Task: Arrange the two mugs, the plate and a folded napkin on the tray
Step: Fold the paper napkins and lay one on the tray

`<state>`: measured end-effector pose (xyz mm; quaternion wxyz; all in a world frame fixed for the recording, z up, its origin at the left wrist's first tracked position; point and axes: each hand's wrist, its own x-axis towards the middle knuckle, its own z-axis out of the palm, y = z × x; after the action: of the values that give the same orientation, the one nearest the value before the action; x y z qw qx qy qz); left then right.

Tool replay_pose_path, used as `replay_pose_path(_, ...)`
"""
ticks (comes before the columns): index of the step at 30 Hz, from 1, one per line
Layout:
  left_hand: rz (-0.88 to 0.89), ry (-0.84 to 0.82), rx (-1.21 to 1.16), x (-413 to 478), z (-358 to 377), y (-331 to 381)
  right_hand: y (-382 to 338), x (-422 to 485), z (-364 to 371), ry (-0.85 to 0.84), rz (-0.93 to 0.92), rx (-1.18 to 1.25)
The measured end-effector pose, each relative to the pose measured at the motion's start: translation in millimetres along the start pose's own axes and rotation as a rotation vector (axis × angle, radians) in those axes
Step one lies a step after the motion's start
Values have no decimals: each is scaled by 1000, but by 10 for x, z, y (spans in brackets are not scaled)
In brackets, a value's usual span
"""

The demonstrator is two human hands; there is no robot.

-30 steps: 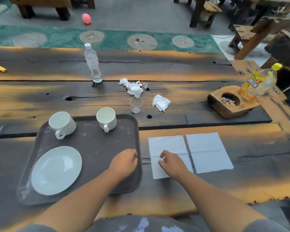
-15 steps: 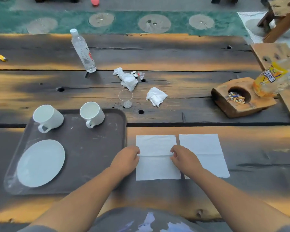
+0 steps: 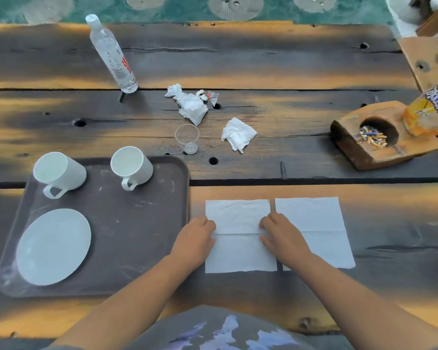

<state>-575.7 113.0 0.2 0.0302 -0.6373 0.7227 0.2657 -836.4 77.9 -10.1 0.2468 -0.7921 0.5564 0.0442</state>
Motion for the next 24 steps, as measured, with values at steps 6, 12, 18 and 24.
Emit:
replay_pose_path(6,23,12,53,21,87,4,3,-11,17,6,-2,-6)
replay_pose_path(12,1,27,30,9,138,33,14,-40,37,7,-4,0)
replay_pose_path(18,-17,23,10,24,135,37,17,-62,39,8,19,3)
replay_pose_path(24,-20,55,34,16,153,43,35,-93,-5,37,80,45)
